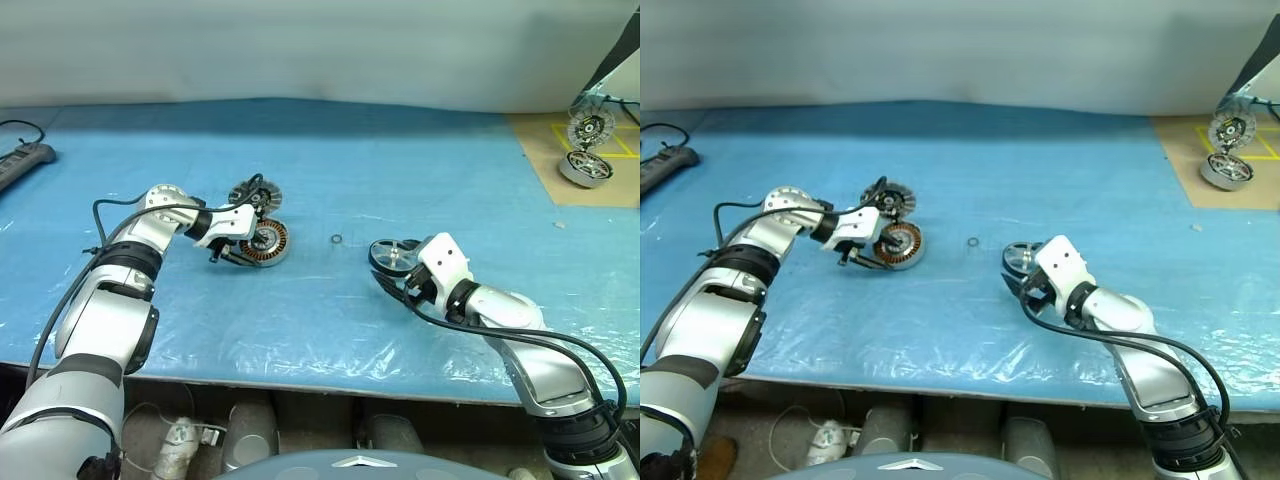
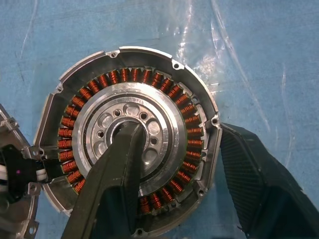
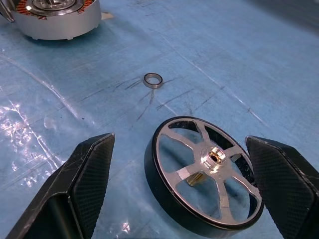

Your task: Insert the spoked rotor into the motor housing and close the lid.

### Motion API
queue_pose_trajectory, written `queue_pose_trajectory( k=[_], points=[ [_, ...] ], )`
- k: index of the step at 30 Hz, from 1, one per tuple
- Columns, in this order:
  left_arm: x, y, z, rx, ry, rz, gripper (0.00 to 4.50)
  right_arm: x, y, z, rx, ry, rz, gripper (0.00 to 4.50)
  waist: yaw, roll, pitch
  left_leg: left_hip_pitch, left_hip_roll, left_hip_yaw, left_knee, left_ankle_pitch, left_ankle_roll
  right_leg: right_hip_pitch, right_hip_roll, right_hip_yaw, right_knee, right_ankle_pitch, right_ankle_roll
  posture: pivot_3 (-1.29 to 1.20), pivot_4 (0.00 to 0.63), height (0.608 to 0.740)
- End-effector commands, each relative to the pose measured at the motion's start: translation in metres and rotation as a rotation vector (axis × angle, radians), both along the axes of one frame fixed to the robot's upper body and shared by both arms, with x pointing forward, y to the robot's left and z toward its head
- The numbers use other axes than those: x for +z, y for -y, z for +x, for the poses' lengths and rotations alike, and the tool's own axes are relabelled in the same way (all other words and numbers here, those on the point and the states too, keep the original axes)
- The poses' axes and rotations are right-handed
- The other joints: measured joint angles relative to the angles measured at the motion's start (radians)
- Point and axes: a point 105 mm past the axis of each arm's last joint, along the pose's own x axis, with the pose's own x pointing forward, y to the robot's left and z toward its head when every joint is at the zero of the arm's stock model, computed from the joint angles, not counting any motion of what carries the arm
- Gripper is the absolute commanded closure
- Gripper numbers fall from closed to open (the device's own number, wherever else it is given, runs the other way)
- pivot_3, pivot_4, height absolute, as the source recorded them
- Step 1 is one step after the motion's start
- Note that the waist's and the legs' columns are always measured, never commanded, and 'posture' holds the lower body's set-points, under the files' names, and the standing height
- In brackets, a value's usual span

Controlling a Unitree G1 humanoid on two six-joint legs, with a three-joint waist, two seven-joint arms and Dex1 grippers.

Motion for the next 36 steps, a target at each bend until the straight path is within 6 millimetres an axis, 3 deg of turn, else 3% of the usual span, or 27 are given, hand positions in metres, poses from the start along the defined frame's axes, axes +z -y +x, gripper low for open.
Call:
queue_pose_trajectory(
  k=[1,5,11,17,24,30,36],
  points=[
    [-0.026,0.007,-0.024,-0.112,-0.073,-0.022,2.39,0.016,0.002,0.0,0.015,0.046,0.009,0.0,0.001,0.001,-0.001,0.0,0.0,0.0,-0.001,0.0,0.0,0.0,0.0,0.0,0.0,0.0,0.0,0.0,0.15,0.74],
    [-0.03,0.018,-0.042,-0.241,-0.079,0.006,2.39,0.013,0.005,-0.002,0.022,0.033,-0.008,0.0,0.006,0.001,-0.001,-0.001,-0.001,0.003,-0.004,0.0,0.0,0.0,-0.001,-0.001,-0.001,0.001,0.003,0.0,0.15,0.74],
    [-0.035,0.044,-0.056,-0.299,-0.079,-0.056,2.39,0.015,0.003,-0.001,0.034,0.035,-0.015,0.0,0.01,0.001,-0.001,-0.001,-0.001,0.003,-0.005,0.0,0.0,0.0,-0.001,-0.002,-0.001,-0.001,0.0,0.0,0.15,0.74],
    [-0.037,0.045,-0.045,-0.271,-0.025,-0.006,2.39,0.018,0.003,0.002,0.041,0.041,-0.01,0.0,0.012,0.003,-0.002,0.001,-0.002,0.004,-0.004,0.0,0.0,0.001,-0.003,-0.001,-0.001,-0.001,0.001,0.0,0.15,0.74],
    [-0.022,0.056,-0.044,-0.29,-0.007,-0.089,2.39,0.02,0.001,0.003,0.05,0.041,0.0,0.0,0.013,0.003,-0.002,0.001,-0.003,0.004,-0.004,0.0,0.001,0.001,-0.004,0.0,-0.001,-0.001,0.001,0.0,0.15,0.74],
    [-0.01,0.06,-0.047,-0.309,0.028,-0.141,0.59,0.022,0.0,0.005,0.059,0.04,0.008,0.0,0.01,0.001,-0.001,-0.005,-0.004,0.005,-0.004,0.001,0.001,-0.003,-0.004,-0.001,-0.001,0.0,0.004,0.0,0.15,0.74],
    [0.006,0.06,-0.051,-0.341,0.128,-0.198,0.59,0.021,-0.004,0.005,0.069,0.026,0.045,0.0,0.003,0.0,0.0,-0.014,-0.004,0.005,-0.003,0.001,0.001,-0.013,0.0,-0.002,0.001,0.002,0.006,0.0,0.15,0.74]
  ],
)
